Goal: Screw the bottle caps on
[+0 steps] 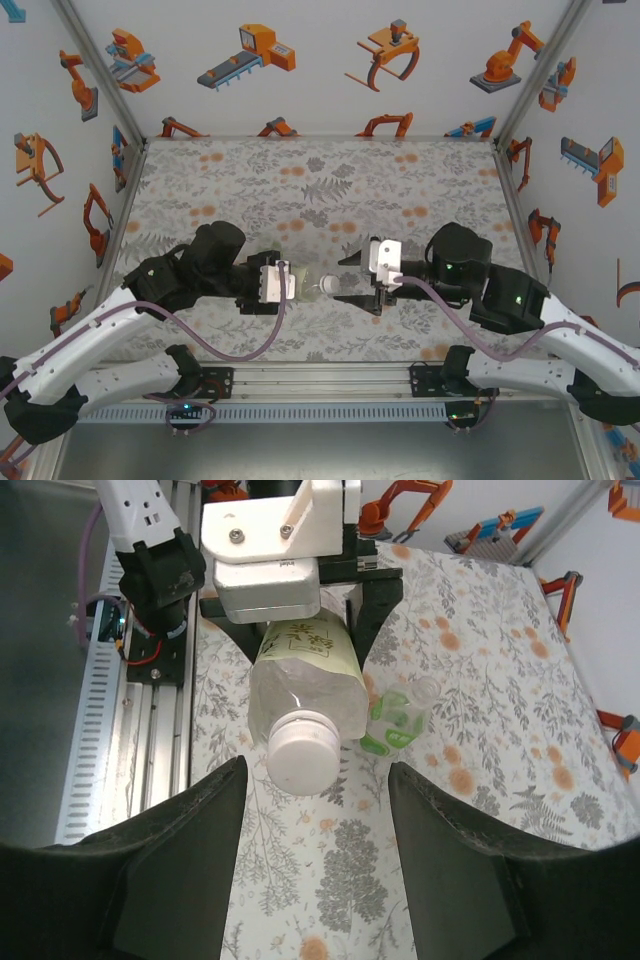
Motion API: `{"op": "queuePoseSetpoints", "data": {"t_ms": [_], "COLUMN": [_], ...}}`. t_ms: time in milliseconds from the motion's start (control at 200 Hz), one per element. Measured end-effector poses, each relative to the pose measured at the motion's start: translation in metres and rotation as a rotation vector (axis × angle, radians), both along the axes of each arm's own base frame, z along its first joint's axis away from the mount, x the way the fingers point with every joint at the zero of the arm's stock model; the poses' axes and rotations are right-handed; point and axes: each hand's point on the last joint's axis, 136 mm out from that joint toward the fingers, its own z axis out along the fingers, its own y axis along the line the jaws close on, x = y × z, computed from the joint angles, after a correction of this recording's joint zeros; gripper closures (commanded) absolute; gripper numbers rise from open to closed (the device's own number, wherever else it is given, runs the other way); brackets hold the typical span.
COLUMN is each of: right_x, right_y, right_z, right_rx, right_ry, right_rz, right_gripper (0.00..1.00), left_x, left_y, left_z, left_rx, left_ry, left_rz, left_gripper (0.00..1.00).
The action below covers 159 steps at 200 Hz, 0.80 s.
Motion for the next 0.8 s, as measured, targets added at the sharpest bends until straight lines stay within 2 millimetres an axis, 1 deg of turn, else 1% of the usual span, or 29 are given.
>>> {"op": "queuePoseSetpoints", "data": {"t_ms": [75, 205, 341, 401, 481, 601, 681, 741, 796], "right_x": [-0.002, -0.005, -0.006, -0.005, -0.005, -0.004, -0.003, -0.003, -0.002], "right_y": [0.001, 0.006, 0.013, 0.014, 0.015, 0.015, 0.016, 0.017, 0.018], "right_z": [-0.001, -0.003, -0.010, -0.013, -0.017, -0.020, -0.019, -0.018, -0.017], "right_rx": [-0.003, -0.005, -0.025, -0.032, -0.040, -0.041, -0.033, -0.023, -0.011], "right_ry": [-0.014, -0.026, -0.021, -0.019, -0.015, -0.018, -0.020, -0.014, 0.015], "right_rz": [0.018, 0.052, 0.074, 0.075, 0.074, 0.071, 0.071, 0.068, 0.055], "right_gripper": [0.46, 0.51, 0.55, 0.56, 0.60, 0.69, 0.78, 0.87, 0.88], "left_x": [0.000, -0.001, -0.001, -0.001, -0.001, -0.002, -0.003, -0.003, -0.003], "left_y": [0.001, 0.001, 0.001, 0.001, 0.001, 0.003, 0.003, 0.004, 0.004], "left_z": [-0.001, -0.002, -0.002, -0.001, -0.001, 0.000, 0.000, 0.000, 0.000], "left_rx": [0.003, 0.007, 0.007, 0.007, 0.005, 0.003, 0.005, 0.005, 0.007], "left_ry": [0.002, 0.005, 0.005, 0.005, 0.003, 0.002, 0.004, 0.003, 0.004], "left_rz": [0.000, -0.002, -0.002, -0.001, -0.001, -0.001, -0.001, -0.001, 0.000], "left_gripper": [1.00, 1.00, 1.00, 1.00, 1.00, 1.00, 1.00, 1.00, 1.00]}}
